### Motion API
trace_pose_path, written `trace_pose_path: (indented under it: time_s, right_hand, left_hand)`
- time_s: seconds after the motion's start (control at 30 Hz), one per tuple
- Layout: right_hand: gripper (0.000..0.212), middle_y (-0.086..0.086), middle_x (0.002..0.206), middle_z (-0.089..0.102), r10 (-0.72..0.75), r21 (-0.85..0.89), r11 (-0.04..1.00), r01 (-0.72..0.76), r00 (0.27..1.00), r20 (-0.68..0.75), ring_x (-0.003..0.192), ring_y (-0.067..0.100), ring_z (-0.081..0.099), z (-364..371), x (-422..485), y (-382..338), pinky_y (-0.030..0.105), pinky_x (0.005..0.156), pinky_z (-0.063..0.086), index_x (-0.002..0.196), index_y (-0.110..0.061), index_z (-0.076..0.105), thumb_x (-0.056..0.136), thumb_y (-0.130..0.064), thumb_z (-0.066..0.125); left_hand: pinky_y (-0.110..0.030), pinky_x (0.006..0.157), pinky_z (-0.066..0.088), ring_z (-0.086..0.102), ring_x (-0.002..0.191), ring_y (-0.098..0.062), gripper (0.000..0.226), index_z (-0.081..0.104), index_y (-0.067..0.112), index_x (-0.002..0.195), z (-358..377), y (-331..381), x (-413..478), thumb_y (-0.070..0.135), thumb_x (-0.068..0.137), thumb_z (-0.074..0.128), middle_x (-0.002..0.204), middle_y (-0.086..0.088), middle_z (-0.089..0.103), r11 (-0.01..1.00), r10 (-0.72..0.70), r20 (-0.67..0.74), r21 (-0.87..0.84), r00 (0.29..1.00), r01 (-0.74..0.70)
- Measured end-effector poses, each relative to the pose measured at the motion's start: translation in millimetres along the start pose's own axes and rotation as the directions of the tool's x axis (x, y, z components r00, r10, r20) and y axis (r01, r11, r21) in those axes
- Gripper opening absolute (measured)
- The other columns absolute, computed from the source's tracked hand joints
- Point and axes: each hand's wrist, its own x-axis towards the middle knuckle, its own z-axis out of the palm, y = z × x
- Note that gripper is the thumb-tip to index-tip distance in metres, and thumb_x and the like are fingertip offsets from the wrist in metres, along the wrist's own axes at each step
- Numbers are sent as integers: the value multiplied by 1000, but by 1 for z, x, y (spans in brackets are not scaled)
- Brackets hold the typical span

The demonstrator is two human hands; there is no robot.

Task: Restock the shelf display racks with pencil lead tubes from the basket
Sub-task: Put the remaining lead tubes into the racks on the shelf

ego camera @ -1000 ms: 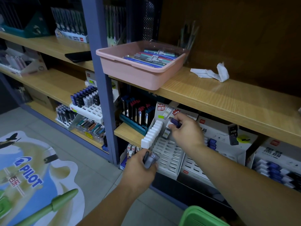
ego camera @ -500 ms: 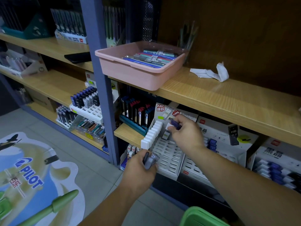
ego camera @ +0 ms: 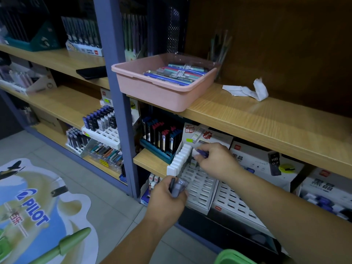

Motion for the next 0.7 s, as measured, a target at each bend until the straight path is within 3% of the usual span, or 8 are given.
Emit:
trace_pose_path:
  time_s: [0.07,0.13,0.2,0.3,0.43,0.53,0.7]
  right_hand:
    - [18,-9,98,69,34,228,973,-30,999,-12,92,15,65,-5,-2,0,28,86,54,113,-27,75,96,-28,69]
    - [8,-5,89,68,80,383,922,-66,997,-19,83,14,64,-10,-9,-3,30,82,53,100,-19,75,95,-23,71]
    - [13,0,78,64,115,463,879,-112,993,23,70,10,60,-14,-20,-5,32,74,55,90,-10,73,95,-21,73]
    - [17,1,72,63,117,466,870,-159,986,118,53,-2,54,-17,-42,-5,17,54,45,89,-7,73,95,-24,73]
    - [11,-9,59,62,107,492,851,-183,978,178,41,-6,49,-29,-65,3,8,40,34,92,-9,76,95,-19,73]
    - [8,-8,51,60,140,547,802,-239,966,217,41,-1,49,-42,-76,8,10,36,32,91,-5,75,94,-13,74]
    - [10,-4,48,46,267,567,745,-352,936,231,38,10,28,-61,-90,35,22,40,21,93,-7,73,92,-17,77]
  left_hand:
    - [-29,65,54,61,68,-8,9,68,19,96,3,3,3,15,92,75,87,-1,70,1000,-19,2,-19,1000,19]
    - [-23,62,52,59,65,-3,8,70,21,97,6,7,6,16,93,75,85,2,71,999,-34,7,-36,999,34]
    - [-17,64,50,62,68,3,9,72,25,98,8,14,9,17,93,75,83,12,72,999,-34,19,-35,999,35]
    - [-19,70,54,69,83,0,12,72,28,100,12,24,9,18,95,73,90,12,74,994,-60,59,-93,996,65]
    - [-32,58,57,75,85,-21,9,68,25,107,21,40,-4,21,99,69,93,-5,75,982,-72,222,-153,972,108]
    - [-31,55,54,76,85,-24,16,64,16,116,29,53,-16,17,100,67,95,-9,77,979,-40,317,-176,947,100]
    - [-33,67,61,77,86,-29,20,64,5,117,40,64,-33,12,98,69,99,-20,76,964,-111,421,-173,900,200]
